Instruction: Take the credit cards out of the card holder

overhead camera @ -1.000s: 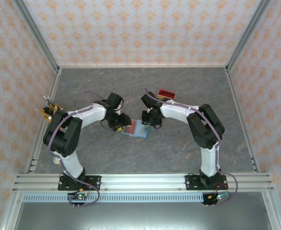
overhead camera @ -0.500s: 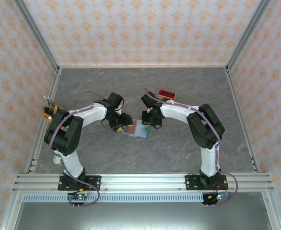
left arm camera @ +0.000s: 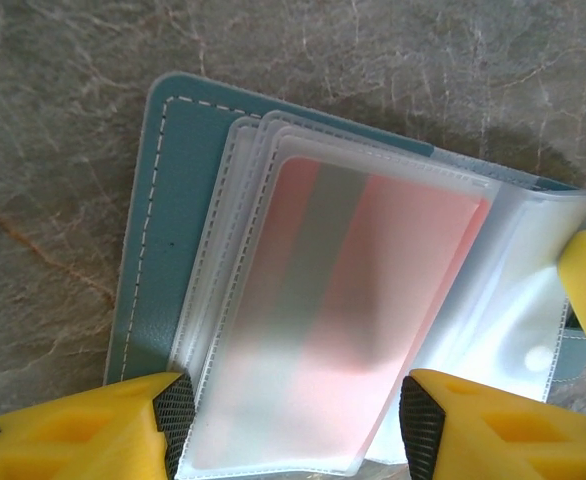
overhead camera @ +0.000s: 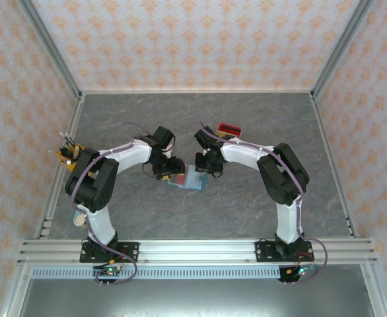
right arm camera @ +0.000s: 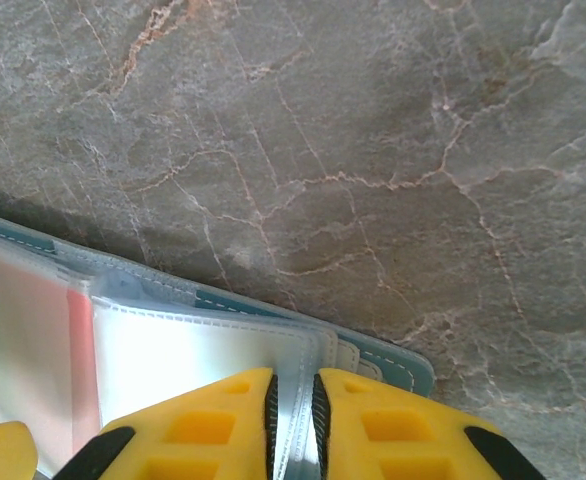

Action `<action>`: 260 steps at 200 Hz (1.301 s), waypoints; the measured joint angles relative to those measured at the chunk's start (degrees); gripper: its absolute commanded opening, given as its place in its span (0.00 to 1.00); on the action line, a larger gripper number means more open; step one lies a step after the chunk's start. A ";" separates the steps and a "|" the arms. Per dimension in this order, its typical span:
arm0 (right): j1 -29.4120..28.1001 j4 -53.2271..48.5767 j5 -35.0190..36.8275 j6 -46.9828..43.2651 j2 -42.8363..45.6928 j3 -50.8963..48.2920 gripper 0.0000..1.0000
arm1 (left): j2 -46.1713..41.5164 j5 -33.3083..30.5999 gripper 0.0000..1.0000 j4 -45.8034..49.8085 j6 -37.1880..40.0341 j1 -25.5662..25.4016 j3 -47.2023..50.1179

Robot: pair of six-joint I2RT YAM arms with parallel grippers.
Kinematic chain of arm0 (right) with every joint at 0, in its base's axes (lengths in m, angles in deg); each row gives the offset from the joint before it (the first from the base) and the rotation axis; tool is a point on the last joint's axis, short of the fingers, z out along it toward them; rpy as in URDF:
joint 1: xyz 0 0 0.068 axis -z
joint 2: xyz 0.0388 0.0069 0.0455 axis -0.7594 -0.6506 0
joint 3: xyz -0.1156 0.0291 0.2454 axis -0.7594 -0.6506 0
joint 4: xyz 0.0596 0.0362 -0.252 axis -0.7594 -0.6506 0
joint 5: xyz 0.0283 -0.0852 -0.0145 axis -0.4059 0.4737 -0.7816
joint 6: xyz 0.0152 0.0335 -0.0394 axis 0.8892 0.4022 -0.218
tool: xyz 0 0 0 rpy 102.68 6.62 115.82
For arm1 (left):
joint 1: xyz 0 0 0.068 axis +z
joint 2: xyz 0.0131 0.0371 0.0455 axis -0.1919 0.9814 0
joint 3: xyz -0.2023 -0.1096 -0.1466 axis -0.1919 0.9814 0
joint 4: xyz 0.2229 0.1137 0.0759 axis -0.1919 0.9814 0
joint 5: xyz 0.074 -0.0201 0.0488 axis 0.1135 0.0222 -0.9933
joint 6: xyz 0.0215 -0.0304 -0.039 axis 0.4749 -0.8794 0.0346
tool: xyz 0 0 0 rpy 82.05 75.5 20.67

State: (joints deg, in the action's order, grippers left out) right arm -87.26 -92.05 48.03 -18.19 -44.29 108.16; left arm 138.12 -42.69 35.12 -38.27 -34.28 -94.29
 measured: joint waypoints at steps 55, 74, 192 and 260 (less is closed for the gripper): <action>0.02 0.44 -0.37 0.02 -0.02 -0.13 0.21 | 0.02 0.74 0.59 1.22 4.13 0.00 -0.52; 0.02 0.55 -0.44 0.02 -0.09 -0.13 0.21 | 0.02 1.25 0.56 1.40 5.40 -0.04 -0.55; 0.07 0.59 -0.55 0.02 -0.11 -0.13 0.21 | -1.27 8.96 0.50 -0.11 6.91 -0.39 -0.11; 0.07 0.66 -0.55 0.04 0.00 -0.13 0.21 | -5.40 11.67 0.49 -1.68 7.43 -1.18 -0.09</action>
State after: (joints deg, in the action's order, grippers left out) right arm -87.19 -91.40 47.48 -18.15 -44.29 108.03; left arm 132.73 -31.02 33.44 -30.83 -35.46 -94.38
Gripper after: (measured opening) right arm 0.208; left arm 0.493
